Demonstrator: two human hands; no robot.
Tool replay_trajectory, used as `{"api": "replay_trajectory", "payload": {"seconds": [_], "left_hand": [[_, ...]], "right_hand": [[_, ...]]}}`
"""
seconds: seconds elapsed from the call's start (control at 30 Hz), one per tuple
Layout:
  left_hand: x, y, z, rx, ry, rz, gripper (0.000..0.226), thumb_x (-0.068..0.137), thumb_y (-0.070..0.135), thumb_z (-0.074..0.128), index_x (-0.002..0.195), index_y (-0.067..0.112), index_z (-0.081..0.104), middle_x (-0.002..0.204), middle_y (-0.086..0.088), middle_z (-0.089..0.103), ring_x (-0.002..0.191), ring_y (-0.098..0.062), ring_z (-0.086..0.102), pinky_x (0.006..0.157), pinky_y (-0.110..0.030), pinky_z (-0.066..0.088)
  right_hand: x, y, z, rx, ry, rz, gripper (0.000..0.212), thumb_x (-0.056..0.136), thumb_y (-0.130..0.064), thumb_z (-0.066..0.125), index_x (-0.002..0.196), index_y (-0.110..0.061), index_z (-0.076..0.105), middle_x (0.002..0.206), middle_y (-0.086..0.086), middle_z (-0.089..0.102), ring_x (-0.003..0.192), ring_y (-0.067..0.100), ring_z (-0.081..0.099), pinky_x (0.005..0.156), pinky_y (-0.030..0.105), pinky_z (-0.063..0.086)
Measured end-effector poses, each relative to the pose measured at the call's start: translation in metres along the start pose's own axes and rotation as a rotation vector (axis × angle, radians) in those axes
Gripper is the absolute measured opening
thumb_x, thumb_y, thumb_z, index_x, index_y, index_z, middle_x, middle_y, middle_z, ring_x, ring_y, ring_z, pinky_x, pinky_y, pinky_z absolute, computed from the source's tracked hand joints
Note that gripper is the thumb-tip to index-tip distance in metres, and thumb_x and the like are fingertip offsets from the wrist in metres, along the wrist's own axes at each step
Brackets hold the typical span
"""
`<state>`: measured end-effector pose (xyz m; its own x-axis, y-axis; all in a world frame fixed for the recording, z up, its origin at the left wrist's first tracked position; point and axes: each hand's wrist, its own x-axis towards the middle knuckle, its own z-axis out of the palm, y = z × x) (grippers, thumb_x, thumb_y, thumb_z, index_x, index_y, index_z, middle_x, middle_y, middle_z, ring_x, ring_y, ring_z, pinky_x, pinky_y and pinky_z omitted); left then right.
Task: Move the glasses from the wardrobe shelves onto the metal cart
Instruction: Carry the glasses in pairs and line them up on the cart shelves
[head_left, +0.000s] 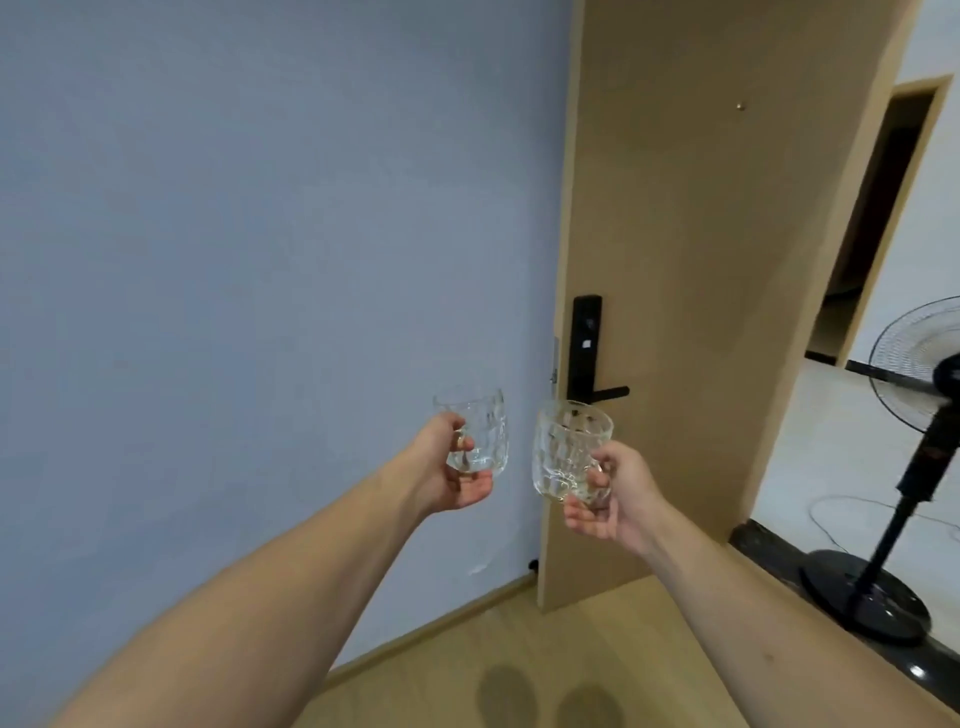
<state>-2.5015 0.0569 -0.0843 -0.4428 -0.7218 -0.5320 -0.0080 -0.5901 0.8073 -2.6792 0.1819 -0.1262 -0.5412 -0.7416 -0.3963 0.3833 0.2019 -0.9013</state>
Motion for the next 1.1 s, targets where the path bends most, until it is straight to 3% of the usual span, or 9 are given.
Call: {"api": "replay_trajectory", "payload": {"seconds": [0.17,0.37,0.6,0.83,1.1], "left_hand": [[-0.031,0.011,-0.086,-0.104,0.089,0.05,0.033,0.097,0.035,0.05,0.071,0.015,0.047,0.103,-0.02,0.059,0.084,-0.033,0.059,0.06,-0.036,0.06],[-0.077,0.016,-0.21,-0.156,0.248,0.148,0.031,0.097,0.034,0.053,0.076,0.013,0.048,0.097,-0.018,0.056,0.073,-0.029,0.054,0.067,-0.038,0.057],[-0.156,0.018,-0.383,-0.207,0.416,0.217,0.03,0.097,0.035,0.055,0.082,0.01,0.054,0.111,-0.024,0.057,0.086,-0.034,0.063,0.066,-0.04,0.061],[-0.26,0.006,-0.56,-0.265,0.589,0.262,0.03,0.098,0.035,0.055,0.085,0.009,0.055,0.112,-0.029,0.056,0.094,-0.036,0.065,0.077,-0.044,0.06],[-0.365,-0.038,-0.727,-0.426,0.832,0.286,0.029,0.098,0.034,0.054,0.09,0.006,0.055,0.104,-0.029,0.058,0.086,-0.038,0.062,0.088,-0.047,0.059]], "right_hand": [[-0.013,0.01,0.081,-0.094,-0.114,0.034,0.037,0.085,-0.035,0.05,0.054,-0.019,0.037,0.076,0.022,0.062,0.059,0.028,0.058,0.064,0.037,0.056],[-0.035,0.032,0.204,-0.178,-0.242,0.047,0.037,0.083,-0.034,0.051,0.053,-0.019,0.035,0.07,0.018,0.059,0.055,0.027,0.055,0.06,0.034,0.054],[-0.094,0.087,0.375,-0.257,-0.465,0.064,0.035,0.081,-0.035,0.051,0.053,-0.019,0.036,0.069,0.018,0.06,0.059,0.029,0.056,0.062,0.034,0.054],[-0.184,0.162,0.548,-0.318,-0.673,0.088,0.033,0.083,-0.033,0.051,0.056,-0.018,0.04,0.071,0.02,0.062,0.06,0.029,0.058,0.061,0.035,0.055],[-0.293,0.256,0.703,-0.431,-0.897,0.168,0.032,0.084,-0.034,0.054,0.06,-0.017,0.044,0.079,0.023,0.063,0.06,0.03,0.06,0.063,0.037,0.057]]}}
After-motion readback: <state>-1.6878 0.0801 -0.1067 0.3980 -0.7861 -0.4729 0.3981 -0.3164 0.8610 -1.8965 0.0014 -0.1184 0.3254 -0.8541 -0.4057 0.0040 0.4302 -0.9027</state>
